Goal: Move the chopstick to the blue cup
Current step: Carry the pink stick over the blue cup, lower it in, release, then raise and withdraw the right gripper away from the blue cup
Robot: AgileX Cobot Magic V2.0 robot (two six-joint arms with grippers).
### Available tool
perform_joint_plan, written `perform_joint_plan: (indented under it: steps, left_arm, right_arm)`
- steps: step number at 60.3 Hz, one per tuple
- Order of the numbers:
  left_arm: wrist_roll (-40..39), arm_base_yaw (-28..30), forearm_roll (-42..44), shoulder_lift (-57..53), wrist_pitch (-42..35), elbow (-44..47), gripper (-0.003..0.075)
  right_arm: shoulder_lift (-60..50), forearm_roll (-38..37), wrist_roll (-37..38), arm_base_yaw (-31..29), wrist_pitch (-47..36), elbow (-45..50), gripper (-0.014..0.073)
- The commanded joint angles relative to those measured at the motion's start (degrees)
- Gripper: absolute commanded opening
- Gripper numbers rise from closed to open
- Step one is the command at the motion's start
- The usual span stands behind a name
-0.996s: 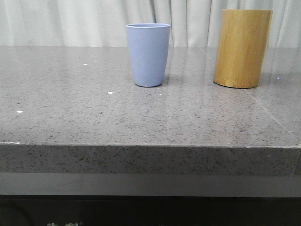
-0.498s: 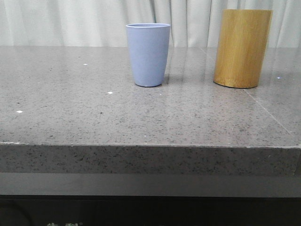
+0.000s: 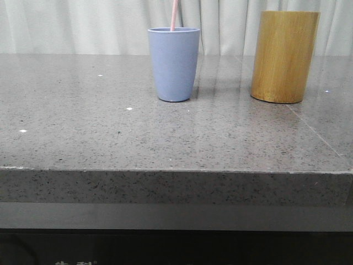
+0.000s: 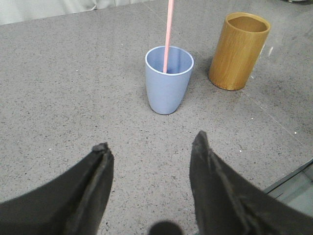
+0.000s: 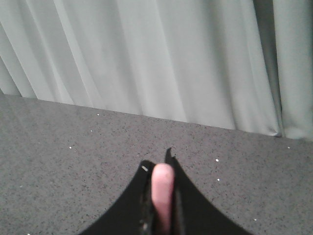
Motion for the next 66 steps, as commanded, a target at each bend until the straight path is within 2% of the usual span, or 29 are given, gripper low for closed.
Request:
perform_joint_plan:
  steps: [1, 6, 15, 21, 33, 49, 57, 61, 66]
  left_arm:
    - [0.00, -0.34, -0.60, -0.05, -4.76, -1.54, 0.0367]
    - [0.00, -0.34, -0.60, -0.05, -4.76, -1.54, 0.0367]
    - [0.00, -0.34, -0.60, -0.05, -4.49, -1.54, 0.0367]
    - [0.00, -0.34, -0.60, -0.05, -4.49, -1.54, 0.0367]
    - [0.00, -0.34, -0.60, -0.05, -4.49, -1.54, 0.0367]
    - [0.00, -0.34, -0.03, -0.05, -2.83, -1.54, 0.0367]
    - [0.00, -0.34, 0.74, -0.05, -1.85, -1.54, 0.0367]
    - [0.00, -0.34, 0.88, -0.05, -1.31, -1.54, 0.0367]
    - [0.00, -0.34, 0.88, -0.05, -0.95, -1.54, 0.0367]
  right_arm:
    - [-1.92, -0.03, -0.86, 0.03, -4.49, -1.79, -0.0033]
    - [-1.36, -0.53, -0.86, 0.03, -4.23, -1.79, 0.0057]
    - [-1.30, -1.93, -0.86, 0.03, -3.08, -1.79, 0.0306]
    - [-1.51, -2.41, -0.86, 0.03, -2.42, -1.79, 0.0396]
    - [-4.98, -4.65, -0.90, -0.28, 6.32, -2.11, 0.0403]
    - [-14.16, -15.32, -0.90, -2.81, 30.44, -3.48, 0.0403]
    - [-19.59, -16.10, 0.37, -5.58, 45.41, -3.48, 0.0402]
    - [-22.88, -16.16, 4.11, -7.64, 53.12, -3.08, 0.0402]
    - [-26.89, -17.00, 6.19, -9.49, 57.22, -0.95, 0.0402]
